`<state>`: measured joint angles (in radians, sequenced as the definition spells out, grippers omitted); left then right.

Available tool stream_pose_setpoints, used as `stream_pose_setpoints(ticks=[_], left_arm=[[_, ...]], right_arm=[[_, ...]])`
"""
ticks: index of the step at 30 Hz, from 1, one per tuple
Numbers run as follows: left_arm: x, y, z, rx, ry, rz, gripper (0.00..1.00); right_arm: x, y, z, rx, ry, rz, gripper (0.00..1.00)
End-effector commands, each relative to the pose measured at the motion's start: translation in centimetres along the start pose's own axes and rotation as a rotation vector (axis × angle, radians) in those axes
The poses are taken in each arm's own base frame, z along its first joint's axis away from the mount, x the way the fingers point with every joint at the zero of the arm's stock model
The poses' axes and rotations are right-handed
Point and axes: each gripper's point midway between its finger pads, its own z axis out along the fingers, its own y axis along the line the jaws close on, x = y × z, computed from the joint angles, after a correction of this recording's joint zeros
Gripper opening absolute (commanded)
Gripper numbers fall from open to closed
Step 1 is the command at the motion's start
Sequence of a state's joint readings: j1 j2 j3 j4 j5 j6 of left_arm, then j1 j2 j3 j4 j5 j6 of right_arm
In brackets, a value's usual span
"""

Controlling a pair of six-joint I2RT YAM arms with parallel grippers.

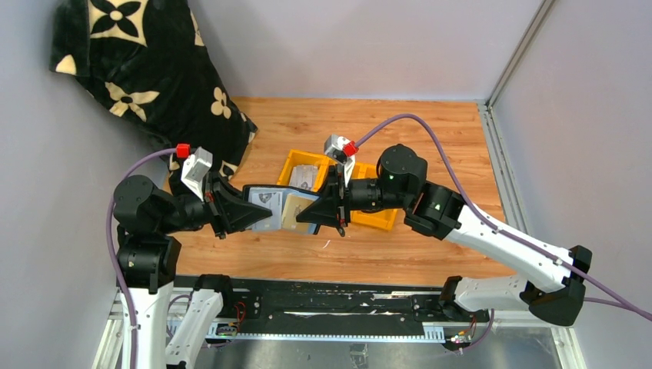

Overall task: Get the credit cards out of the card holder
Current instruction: Remove the credit card from the card holder.

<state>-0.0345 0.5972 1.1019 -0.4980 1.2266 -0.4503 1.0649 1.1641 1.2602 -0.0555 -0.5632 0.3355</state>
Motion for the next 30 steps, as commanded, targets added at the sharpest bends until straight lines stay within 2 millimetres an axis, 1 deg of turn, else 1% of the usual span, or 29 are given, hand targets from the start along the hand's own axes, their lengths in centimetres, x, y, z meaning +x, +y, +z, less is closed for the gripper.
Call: stream_pose_setpoints(ticks=[1,5,6,7,10,13,18,19,21,23,24,25,26,27,28,30], left_arm=[[-1.2,-0.9,-0.1,-0.001,-0.024,0.032,0.13],[-1.8,-0.9,-0.2,-0.023,-0.037,0.048,0.14],[-2.0,-0.7,-0.2,-0.037,-0.039,0.055,0.16],[-2.1,-0.7,-0.2,-0.048,-0.037,0.062,0.24],[-2.4,-0.2,-0.3,-0.077,-0.043,0.077,0.41],[-2.2,0.2,-0.4,-0.099,-0.044,0.093,0.42],[-1.5,1.7,-0.8,-0.185,-0.049,0.123,0.37],[-1.3,2.0,-0.8,-0.198,-0.05,0.13,0.37],[-1.0,2.3,-1.0,-0.223,-0.059,0.14,0.41],[-0.8,2.4,-1.1,-0.228,-0.063,0.138,0.47],[-0.8,2.1,-1.0,-0.216,-0.062,0.135,0.52],[-0.7,1.6,-1.0,-0.192,-0.058,0.123,0.58],[-0.4,1.2,-0.9,-0.17,-0.052,0.097,0.67],[-0.2,0.8,-0.8,-0.145,-0.043,0.075,0.74],[0.2,0.6,-0.7,-0.124,-0.033,0.055,0.79],[0.7,0.3,-0.7,-0.105,-0.024,0.041,0.82]], right_arm=[[-1.2,1.0,-0.7,-0.07,-0.03,-0.005,0.0],[-1.9,0.9,-0.7,-0.089,-0.053,-0.006,0.0],[-1.9,0.9,-0.7,-0.098,-0.046,0.001,0.0],[-1.8,0.8,-0.5,-0.105,-0.037,0.007,0.0],[-1.6,0.7,-0.6,-0.118,-0.018,0.019,0.0],[-1.7,0.9,-0.7,-0.127,-0.017,0.02,0.0],[-1.8,1.2,-0.9,-0.135,-0.021,0.021,0.0],[-1.8,1.2,-0.9,-0.136,-0.021,0.023,0.0],[-1.9,1.2,-0.9,-0.136,-0.022,0.024,0.0],[-1.9,1.1,-0.8,-0.136,-0.019,0.027,0.0],[-1.9,1.1,-0.7,-0.133,-0.017,0.029,0.0],[-1.8,1.0,-0.7,-0.13,-0.017,0.032,0.0],[-1.8,0.9,-0.6,-0.127,-0.016,0.033,0.0],[-1.8,0.8,-0.6,-0.122,-0.017,0.036,0.0],[-1.8,0.7,-0.5,-0.117,-0.017,0.038,0.0],[-1.9,0.6,-0.5,-0.114,-0.019,0.04,0.0]])
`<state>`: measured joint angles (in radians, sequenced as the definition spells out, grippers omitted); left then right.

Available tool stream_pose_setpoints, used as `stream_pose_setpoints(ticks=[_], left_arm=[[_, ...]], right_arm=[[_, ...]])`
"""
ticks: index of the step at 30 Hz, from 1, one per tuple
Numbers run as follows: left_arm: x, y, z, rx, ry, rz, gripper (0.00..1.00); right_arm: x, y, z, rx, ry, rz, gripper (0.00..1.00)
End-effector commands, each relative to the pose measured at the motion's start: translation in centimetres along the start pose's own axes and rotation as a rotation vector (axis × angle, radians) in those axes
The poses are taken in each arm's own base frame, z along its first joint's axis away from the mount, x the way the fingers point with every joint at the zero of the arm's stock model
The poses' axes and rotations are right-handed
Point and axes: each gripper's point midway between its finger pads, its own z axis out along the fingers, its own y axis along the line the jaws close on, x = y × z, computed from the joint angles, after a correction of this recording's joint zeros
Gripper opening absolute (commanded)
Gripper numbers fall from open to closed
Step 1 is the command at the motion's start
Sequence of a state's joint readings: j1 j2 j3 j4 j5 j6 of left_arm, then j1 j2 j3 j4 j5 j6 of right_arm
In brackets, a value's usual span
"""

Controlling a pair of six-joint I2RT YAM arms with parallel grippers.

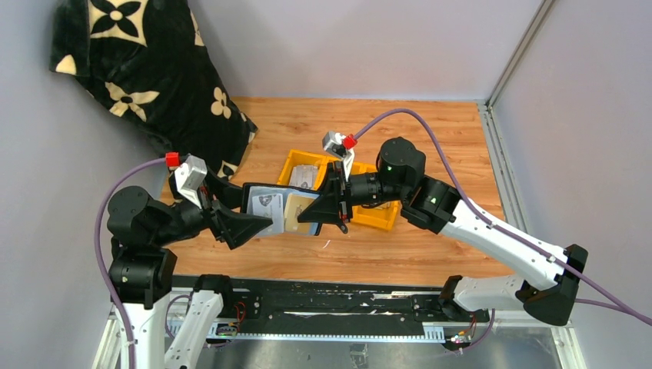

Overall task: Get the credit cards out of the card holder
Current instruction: Remove the credit card from the card holder.

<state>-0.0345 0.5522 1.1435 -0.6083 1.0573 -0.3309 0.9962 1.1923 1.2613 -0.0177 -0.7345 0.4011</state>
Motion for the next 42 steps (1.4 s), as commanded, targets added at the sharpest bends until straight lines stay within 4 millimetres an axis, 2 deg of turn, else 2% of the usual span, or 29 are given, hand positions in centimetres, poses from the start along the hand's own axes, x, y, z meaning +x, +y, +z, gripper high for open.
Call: stream_pose_setpoints(ticks=[1,5,8,13,17,22,28,31,35,37,39,40,42], left_arm=[[1.4,-1.0,-0.2,0.057,0.03,-0.056,0.83],[2.2,-0.6,-0.2,0.038,0.028,-0.071,0.8],[2.4,-0.3,-0.2,0.025,0.027,-0.079,0.72],[2.1,0.0,-0.4,-0.004,0.011,-0.025,0.57],[1.2,0.2,-0.5,-0.041,-0.01,0.019,0.38],[0.1,-1.2,-0.3,0.036,0.009,-0.01,0.24],[0.0,-3.9,-0.4,0.208,0.046,-0.136,0.21],[0.1,-3.8,-0.3,0.214,0.05,-0.184,0.17],[0.0,-3.2,0.0,0.188,0.038,-0.221,0.06],[-0.2,-2.6,0.3,0.164,0.025,-0.233,0.0],[-0.3,-2.0,0.5,0.139,0.016,-0.245,0.0],[-0.5,-1.6,0.6,0.124,0.009,-0.252,0.0],[-0.6,-0.9,0.9,0.092,-0.002,-0.264,0.0]], right_arm=[[-2.0,0.6,-0.1,-0.016,-0.044,-0.024,0.0],[-2.2,0.6,0.1,-0.022,-0.047,-0.015,0.0],[-2.2,0.5,0.2,-0.023,-0.044,-0.009,0.0],[-2.0,0.5,0.1,-0.02,-0.042,-0.007,0.0],[-1.9,0.7,-0.1,-0.027,-0.037,-0.011,0.0],[-1.2,1.0,-0.1,-0.055,-0.02,-0.007,0.0],[-0.9,1.5,-0.1,-0.088,-0.016,-0.021,0.0],[-1.2,1.5,-0.1,-0.09,-0.017,-0.029,0.0],[-1.2,1.2,-0.2,-0.092,-0.012,-0.028,0.02],[-1.1,1.1,-0.4,-0.089,-0.011,-0.026,0.06],[-1.1,0.9,-0.6,-0.081,-0.015,-0.025,0.19],[-1.1,0.7,-0.8,-0.073,-0.015,-0.019,0.29],[-1.3,0.1,-1.2,-0.048,-0.019,-0.007,0.42]])
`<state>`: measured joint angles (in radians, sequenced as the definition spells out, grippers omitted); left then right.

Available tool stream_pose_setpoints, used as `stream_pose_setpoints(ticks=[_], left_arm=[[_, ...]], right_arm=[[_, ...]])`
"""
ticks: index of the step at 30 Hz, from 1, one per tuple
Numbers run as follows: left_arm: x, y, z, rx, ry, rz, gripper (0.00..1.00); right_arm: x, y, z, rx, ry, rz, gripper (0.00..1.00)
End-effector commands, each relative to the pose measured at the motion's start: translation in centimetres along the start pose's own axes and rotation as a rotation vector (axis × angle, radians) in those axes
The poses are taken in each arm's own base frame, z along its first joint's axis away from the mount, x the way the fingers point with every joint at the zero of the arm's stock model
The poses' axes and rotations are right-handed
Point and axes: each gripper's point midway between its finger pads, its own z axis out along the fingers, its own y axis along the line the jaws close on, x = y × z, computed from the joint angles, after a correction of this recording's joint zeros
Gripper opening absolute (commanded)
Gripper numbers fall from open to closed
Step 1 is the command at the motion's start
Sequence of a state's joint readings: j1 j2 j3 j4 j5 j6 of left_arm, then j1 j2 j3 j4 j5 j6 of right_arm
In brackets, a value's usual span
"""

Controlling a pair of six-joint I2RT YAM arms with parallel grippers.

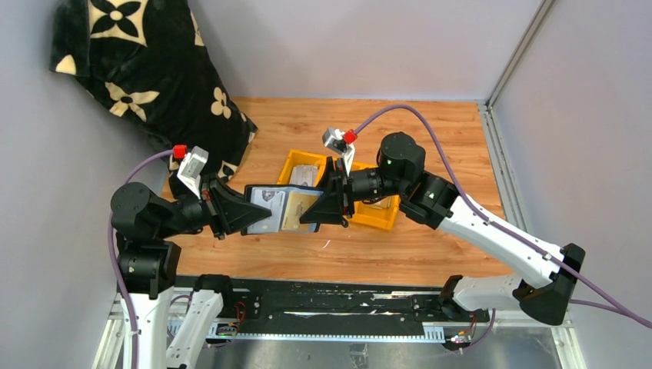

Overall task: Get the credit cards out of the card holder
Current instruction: Remove the credit card from the card holder.

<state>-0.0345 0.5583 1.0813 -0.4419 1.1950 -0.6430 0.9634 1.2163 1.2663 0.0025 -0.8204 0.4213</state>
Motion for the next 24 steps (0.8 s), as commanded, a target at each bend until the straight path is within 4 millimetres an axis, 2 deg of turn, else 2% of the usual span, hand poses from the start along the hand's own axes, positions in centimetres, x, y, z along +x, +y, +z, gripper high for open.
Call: stream_pose_setpoints(ticks=[1,4,7,10,13,18,24], left_arm=[[-1.0,1.6,0.4,-0.06,-0.039,-0.041,0.0],[-1.1,3.0,0.4,-0.122,-0.054,-0.055,0.0],[-1.0,4.6,0.4,-0.2,-0.057,-0.073,0.0],[-1.2,6.4,0.0,-0.296,-0.071,-0.07,0.0],[-1.5,8.1,-0.5,-0.397,-0.104,-0.066,0.0],[-1.9,9.4,-0.8,-0.455,-0.134,-0.072,0.0],[-1.8,9.4,-0.2,-0.421,-0.11,-0.109,0.0]], right_arm=[[-1.6,-0.3,-1.5,0.028,-0.046,-0.022,0.47],[-2.4,-1.9,-2.7,0.123,-0.063,0.002,0.6],[-3.8,-4.2,-4.7,0.276,-0.108,0.029,0.66],[-4.9,-6.0,-6.6,0.417,-0.156,0.059,0.67],[-5.5,-6.0,-7.3,0.46,-0.184,0.068,0.68],[-6.3,-4.4,-6.4,0.362,-0.22,0.1,0.69],[-5.9,-2.8,-3.2,0.17,-0.228,0.166,0.7]])
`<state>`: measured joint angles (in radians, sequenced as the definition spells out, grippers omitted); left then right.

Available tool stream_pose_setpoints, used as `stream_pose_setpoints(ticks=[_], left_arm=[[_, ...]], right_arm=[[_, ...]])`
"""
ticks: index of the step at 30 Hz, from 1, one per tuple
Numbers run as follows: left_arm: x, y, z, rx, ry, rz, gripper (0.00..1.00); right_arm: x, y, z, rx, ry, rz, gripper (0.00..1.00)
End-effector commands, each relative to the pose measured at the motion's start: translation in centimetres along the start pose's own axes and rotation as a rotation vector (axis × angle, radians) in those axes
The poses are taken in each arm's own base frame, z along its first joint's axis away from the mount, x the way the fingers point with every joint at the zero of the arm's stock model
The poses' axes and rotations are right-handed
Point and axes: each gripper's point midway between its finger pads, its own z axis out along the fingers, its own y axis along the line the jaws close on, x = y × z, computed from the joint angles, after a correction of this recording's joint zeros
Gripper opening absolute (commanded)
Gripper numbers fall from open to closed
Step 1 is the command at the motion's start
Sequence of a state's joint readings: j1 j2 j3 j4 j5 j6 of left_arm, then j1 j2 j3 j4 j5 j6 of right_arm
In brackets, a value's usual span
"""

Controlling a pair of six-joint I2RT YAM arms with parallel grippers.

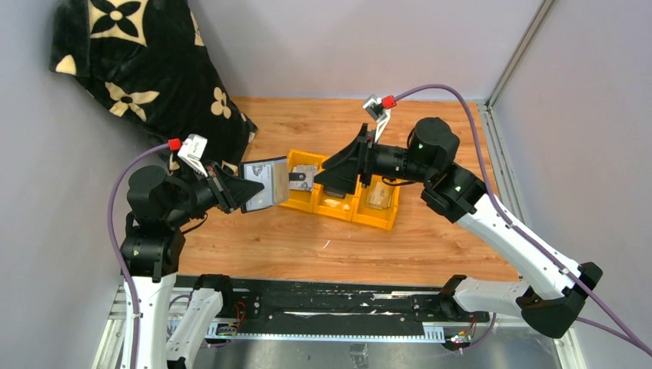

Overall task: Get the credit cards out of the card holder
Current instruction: Remove the credit card from the card holder.

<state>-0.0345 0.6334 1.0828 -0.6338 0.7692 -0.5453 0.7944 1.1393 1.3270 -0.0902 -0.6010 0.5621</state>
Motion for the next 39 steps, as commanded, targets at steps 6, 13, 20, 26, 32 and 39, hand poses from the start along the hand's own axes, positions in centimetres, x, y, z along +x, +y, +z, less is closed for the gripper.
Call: stream_pose_setpoints(ticks=[6,13,20,26,32,39], left_arm=[[-0.3,-2.5,0.0,0.133,0.028,-0.017,0.0],[-0.5,-4.7,-0.1,0.268,0.047,-0.077,0.0],[-0.5,-5.6,-0.4,0.322,0.064,-0.084,0.0],[-0.5,-6.1,-0.6,0.344,0.068,-0.085,0.0],[-0.6,-6.3,-0.7,0.352,0.067,-0.084,0.0],[-0.1,-6.0,-0.6,0.346,0.072,-0.104,0.0]], right_arm=[[1.8,2.7,2.9,-0.291,0.007,0.167,0.65],[2.6,3.1,3.5,-0.379,0.006,0.223,0.56],[3.1,3.9,4.3,-0.429,0.025,0.234,0.49],[3.9,4.9,5.0,-0.474,0.052,0.24,0.47],[4.8,5.9,5.6,-0.489,0.09,0.212,0.44],[4.5,6.0,6.1,-0.501,0.082,0.216,0.38]])
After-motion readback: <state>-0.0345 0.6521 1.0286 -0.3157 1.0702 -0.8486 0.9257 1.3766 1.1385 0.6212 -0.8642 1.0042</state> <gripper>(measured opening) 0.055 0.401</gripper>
